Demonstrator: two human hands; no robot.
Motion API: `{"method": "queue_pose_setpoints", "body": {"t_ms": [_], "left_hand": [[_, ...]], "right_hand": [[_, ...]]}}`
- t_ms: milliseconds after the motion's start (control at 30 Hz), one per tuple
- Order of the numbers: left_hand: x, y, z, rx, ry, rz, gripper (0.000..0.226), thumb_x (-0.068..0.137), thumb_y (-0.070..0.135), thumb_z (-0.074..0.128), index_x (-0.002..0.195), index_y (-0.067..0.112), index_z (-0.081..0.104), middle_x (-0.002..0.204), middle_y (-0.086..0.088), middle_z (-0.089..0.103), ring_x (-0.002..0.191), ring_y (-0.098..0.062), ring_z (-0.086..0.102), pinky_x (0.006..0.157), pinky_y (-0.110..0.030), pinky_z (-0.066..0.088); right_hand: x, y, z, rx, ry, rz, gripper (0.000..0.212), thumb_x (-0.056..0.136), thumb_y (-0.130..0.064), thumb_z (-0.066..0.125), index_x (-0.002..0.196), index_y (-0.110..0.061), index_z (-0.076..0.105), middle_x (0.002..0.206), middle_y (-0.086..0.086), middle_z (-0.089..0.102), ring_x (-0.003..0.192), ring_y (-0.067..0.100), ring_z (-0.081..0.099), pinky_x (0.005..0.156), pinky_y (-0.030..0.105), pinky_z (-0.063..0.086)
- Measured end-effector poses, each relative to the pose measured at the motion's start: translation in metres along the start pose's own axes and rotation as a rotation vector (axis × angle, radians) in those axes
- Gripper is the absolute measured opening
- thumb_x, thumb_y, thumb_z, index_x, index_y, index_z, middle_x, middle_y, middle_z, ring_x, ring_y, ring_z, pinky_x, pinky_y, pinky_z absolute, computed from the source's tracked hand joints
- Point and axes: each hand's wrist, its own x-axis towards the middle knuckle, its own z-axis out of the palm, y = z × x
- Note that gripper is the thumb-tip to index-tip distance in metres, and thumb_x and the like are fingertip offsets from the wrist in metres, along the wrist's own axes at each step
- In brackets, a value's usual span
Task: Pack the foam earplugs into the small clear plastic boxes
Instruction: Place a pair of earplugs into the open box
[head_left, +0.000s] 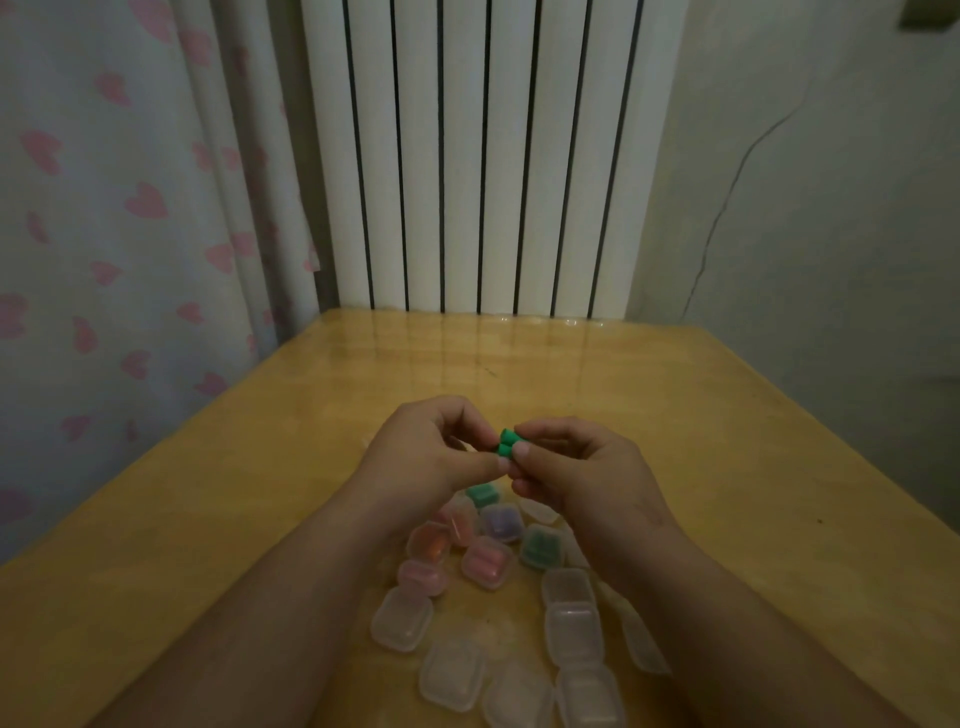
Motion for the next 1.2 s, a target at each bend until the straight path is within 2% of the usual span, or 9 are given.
{"method": "queue_pose_setpoints", "body": {"t_ms": [133, 267, 367, 433, 567, 733, 867, 1000, 1200], "left_hand": [[0.0, 0.001, 0.002, 0.073, 0.001, -0.002, 0.023, 0.067, 0.013, 0.087, 0.067, 0.026, 0.069, 0.064, 0.012, 0.065, 0.062, -0.008, 0.057, 0.062, -0.034, 0.051], [-0.004, 0.0, 0.005, 0.464, -0.112, 0.155, 0.02, 0.069, 0.034, 0.083, 0.066, 0.031, 0.064, 0.068, 0.019, 0.062, 0.063, 0.0, 0.056, 0.062, -0.025, 0.049], [-0.011, 0.0, 0.013, 0.587, -0.392, 0.313, 0.013, 0.074, 0.041, 0.077, 0.085, 0.039, 0.07, 0.082, 0.023, 0.06, 0.086, 0.001, 0.056, 0.08, -0.028, 0.05], [-0.013, 0.002, 0.018, 0.648, -0.515, 0.385, 0.022, 0.082, 0.034, 0.074, 0.103, 0.041, 0.072, 0.089, 0.023, 0.054, 0.095, 0.001, 0.048, 0.089, -0.023, 0.041], [-0.017, 0.009, 0.024, 0.734, -0.595, 0.427, 0.038, 0.089, 0.023, 0.066, 0.119, 0.045, 0.066, 0.099, 0.018, 0.04, 0.097, -0.001, 0.032, 0.091, -0.02, 0.028], [-0.017, 0.012, 0.026, 0.923, -0.7, 0.397, 0.042, 0.093, 0.038, 0.059, 0.13, 0.055, 0.051, 0.109, 0.016, 0.037, 0.105, -0.008, 0.03, 0.096, -0.03, 0.027], [-0.017, 0.007, 0.026, 0.921, -0.672, 0.412, 0.042, 0.088, 0.047, 0.064, 0.128, 0.05, 0.054, 0.108, 0.016, 0.037, 0.106, -0.009, 0.032, 0.096, -0.032, 0.03], [-0.017, 0.004, 0.023, 0.812, -0.621, 0.432, 0.038, 0.072, 0.05, 0.078, 0.102, 0.044, 0.054, 0.095, 0.024, 0.04, 0.098, -0.003, 0.035, 0.09, -0.029, 0.038], [-0.018, 0.006, 0.015, 0.534, -0.407, 0.259, 0.04, 0.07, 0.017, 0.077, 0.091, 0.04, 0.051, 0.088, 0.017, 0.055, 0.082, 0.0, 0.055, 0.068, -0.025, 0.052]], "right_hand": [[0.002, -0.003, -0.003, -0.072, 0.052, -0.027, 0.012, 0.082, 0.006, 0.068, 0.086, -0.005, 0.072, 0.077, 0.009, 0.073, 0.064, 0.014, 0.067, 0.061, 0.021, 0.057], [0.006, -0.006, -0.012, -0.284, 0.162, -0.091, 0.011, 0.081, 0.0, 0.071, 0.085, -0.009, 0.075, 0.079, 0.009, 0.074, 0.067, 0.013, 0.068, 0.064, 0.022, 0.058], [0.008, -0.009, -0.019, -0.354, 0.198, -0.111, 0.012, 0.082, -0.002, 0.072, 0.084, -0.014, 0.074, 0.078, 0.004, 0.073, 0.066, 0.011, 0.068, 0.064, 0.021, 0.058], [0.009, -0.009, -0.02, -0.372, 0.214, -0.116, 0.014, 0.082, -0.004, 0.072, 0.082, -0.017, 0.073, 0.077, 0.002, 0.073, 0.066, 0.009, 0.068, 0.062, 0.02, 0.058], [0.011, -0.006, -0.02, -0.402, 0.237, -0.139, 0.02, 0.083, -0.005, 0.072, 0.076, -0.024, 0.07, 0.077, 0.0, 0.072, 0.07, 0.011, 0.069, 0.064, 0.022, 0.058], [0.011, -0.005, -0.019, -0.387, 0.234, -0.141, 0.015, 0.085, -0.005, 0.069, 0.082, -0.02, 0.07, 0.081, 0.0, 0.071, 0.074, 0.012, 0.069, 0.062, 0.019, 0.057], [0.011, -0.004, -0.019, -0.384, 0.232, -0.141, 0.014, 0.085, -0.005, 0.069, 0.084, -0.019, 0.07, 0.082, 0.001, 0.071, 0.075, 0.013, 0.069, 0.062, 0.019, 0.057], [0.012, -0.002, -0.019, -0.392, 0.238, -0.152, 0.014, 0.084, -0.005, 0.069, 0.083, -0.018, 0.069, 0.08, 0.004, 0.071, 0.072, 0.015, 0.069, 0.064, 0.024, 0.059], [0.01, -0.005, -0.019, -0.225, 0.208, -0.11, 0.007, 0.086, -0.001, 0.065, 0.09, -0.006, 0.068, 0.077, 0.008, 0.068, 0.06, 0.013, 0.066, 0.061, 0.03, 0.059]]}}
